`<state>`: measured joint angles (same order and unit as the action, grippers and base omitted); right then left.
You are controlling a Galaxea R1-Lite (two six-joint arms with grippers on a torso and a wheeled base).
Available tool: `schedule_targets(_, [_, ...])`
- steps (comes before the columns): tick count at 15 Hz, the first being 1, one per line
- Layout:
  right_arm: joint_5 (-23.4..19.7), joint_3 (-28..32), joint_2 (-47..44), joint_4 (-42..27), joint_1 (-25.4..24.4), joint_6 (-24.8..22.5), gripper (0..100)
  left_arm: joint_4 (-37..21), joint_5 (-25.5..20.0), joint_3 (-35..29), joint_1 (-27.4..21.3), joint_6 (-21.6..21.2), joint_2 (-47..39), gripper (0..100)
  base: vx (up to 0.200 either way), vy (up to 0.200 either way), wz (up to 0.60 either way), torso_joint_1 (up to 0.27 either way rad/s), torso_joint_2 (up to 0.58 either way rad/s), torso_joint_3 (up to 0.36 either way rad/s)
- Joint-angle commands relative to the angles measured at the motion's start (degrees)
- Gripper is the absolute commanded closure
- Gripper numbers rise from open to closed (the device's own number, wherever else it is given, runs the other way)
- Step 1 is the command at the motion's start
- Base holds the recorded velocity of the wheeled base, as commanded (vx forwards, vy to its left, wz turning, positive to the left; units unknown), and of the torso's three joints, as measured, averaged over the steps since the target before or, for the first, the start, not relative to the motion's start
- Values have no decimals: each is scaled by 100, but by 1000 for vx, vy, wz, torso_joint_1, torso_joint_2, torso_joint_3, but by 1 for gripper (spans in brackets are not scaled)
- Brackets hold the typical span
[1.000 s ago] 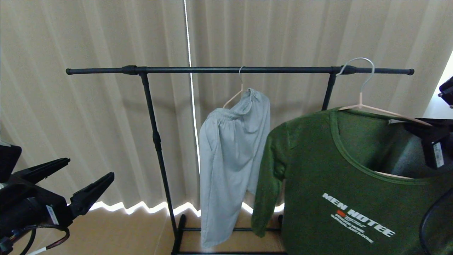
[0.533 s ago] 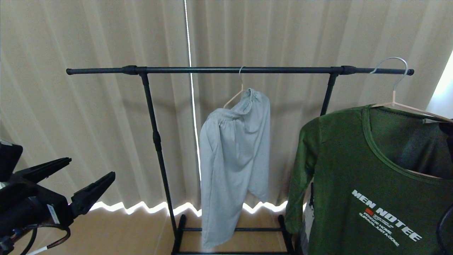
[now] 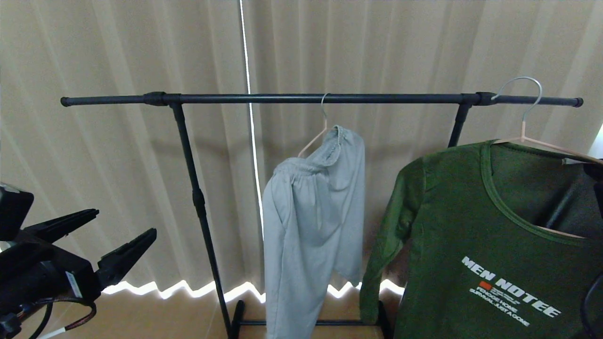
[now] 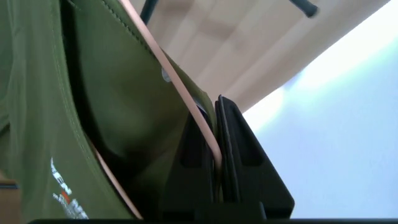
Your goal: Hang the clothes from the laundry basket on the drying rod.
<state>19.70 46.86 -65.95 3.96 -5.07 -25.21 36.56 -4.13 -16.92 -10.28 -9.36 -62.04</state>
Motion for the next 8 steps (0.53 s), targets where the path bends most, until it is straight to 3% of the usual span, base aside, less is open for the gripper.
schedule_targets(1, [-1,-10,-32,8,-11,-1,100,0,0,5,-1,-4,-10,0,200,0,0,-2,2,7])
schedule_targets(7, [-19,-19,-76,17,-11,7,100,0,0,22,-1,-22,25,0,200,0,0,2,2,4])
schedule_targets(8, [-19,-19,-85,17,-11,7,100,9,0,31,-1,-22,34,0,0,0,0,0,0,0])
